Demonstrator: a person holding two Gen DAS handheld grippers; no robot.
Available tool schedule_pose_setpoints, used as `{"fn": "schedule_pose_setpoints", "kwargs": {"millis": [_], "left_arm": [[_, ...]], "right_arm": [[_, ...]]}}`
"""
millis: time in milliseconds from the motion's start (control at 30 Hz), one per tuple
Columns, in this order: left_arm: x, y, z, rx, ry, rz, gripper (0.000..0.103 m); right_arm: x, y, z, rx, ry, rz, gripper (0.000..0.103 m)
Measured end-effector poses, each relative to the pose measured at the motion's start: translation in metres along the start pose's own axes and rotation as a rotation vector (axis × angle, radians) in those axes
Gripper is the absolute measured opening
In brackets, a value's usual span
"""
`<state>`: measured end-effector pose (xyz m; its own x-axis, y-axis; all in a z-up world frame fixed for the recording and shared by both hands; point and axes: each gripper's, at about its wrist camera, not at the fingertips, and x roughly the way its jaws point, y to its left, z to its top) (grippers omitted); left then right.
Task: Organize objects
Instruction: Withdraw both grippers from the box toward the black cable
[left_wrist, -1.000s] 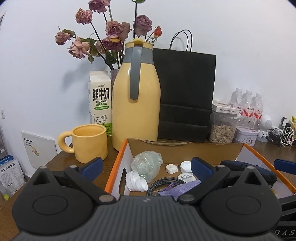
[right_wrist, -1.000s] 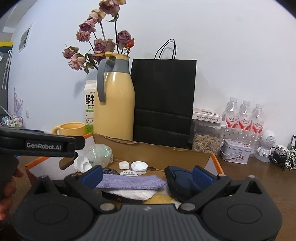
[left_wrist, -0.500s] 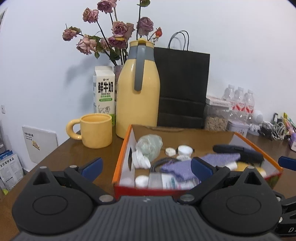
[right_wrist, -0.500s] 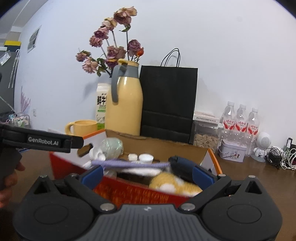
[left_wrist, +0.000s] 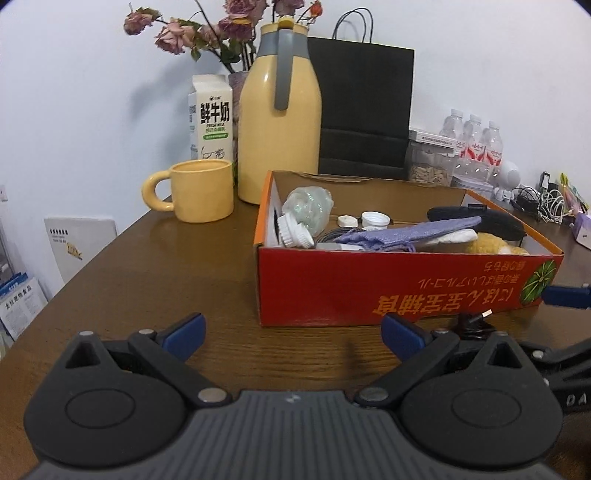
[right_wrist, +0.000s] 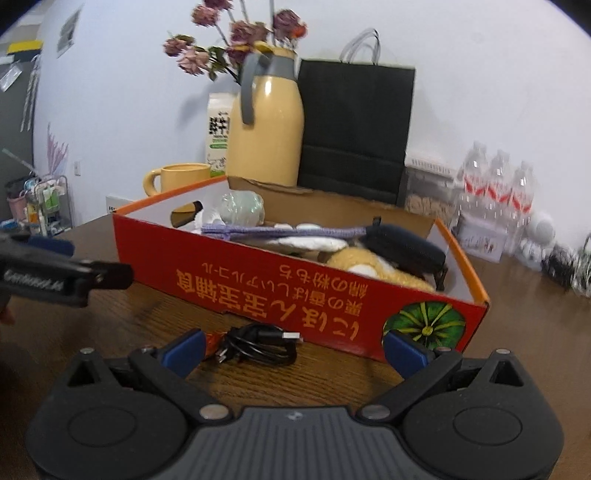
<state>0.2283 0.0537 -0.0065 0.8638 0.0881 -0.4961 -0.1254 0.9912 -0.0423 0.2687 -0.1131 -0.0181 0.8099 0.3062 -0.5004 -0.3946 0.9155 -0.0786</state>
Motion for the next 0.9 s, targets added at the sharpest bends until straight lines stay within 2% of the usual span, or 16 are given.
{"fn": "schedule_pose_setpoints", "kwargs": {"millis": [267, 433, 467, 500, 533, 733, 767, 833, 900], "left_arm": [[-0.002, 0.002, 0.000, -0.014, 0.001, -0.005, 0.103], [-0.001, 0.003, -0.001, -0.020, 0.008, -0.006, 0.103], [-0.001, 0.003, -0.001, -0.022, 0.008, -0.007, 0.103], [-0.001, 0.003, -0.001, -0.023, 0.009, -0.008, 0.103], [-0.001, 0.003, -0.001, -0.023, 0.010, -0.008, 0.103], [-0.001, 0.003, -0.001, -0.022, 0.012, -0.008, 0.103], [0.000, 0.003, -0.001, -0.022, 0.013, -0.008, 0.103], [0.000, 0.003, -0.001, -0.022, 0.017, -0.007, 0.103], [0.001, 0.002, -0.001, -0.021, 0.020, -0.007, 0.103]], "right_arm": [[0.024, -0.002, 0.006, 0.095, 0.074, 0.036, 0.095], [0.035, 0.001, 0.009, 0.123, 0.095, 0.053, 0.085], [0.035, 0.002, 0.009, 0.125, 0.096, 0.062, 0.081], [0.035, 0.003, 0.009, 0.127, 0.097, 0.070, 0.070], [0.036, 0.003, 0.009, 0.129, 0.102, 0.079, 0.066], [0.037, -0.001, 0.008, 0.155, 0.111, 0.087, 0.054], [0.037, -0.001, 0.008, 0.153, 0.110, 0.091, 0.049], [0.036, 0.000, 0.008, 0.152, 0.108, 0.097, 0.047], [0.034, -0.001, 0.007, 0.153, 0.104, 0.103, 0.030]]}}
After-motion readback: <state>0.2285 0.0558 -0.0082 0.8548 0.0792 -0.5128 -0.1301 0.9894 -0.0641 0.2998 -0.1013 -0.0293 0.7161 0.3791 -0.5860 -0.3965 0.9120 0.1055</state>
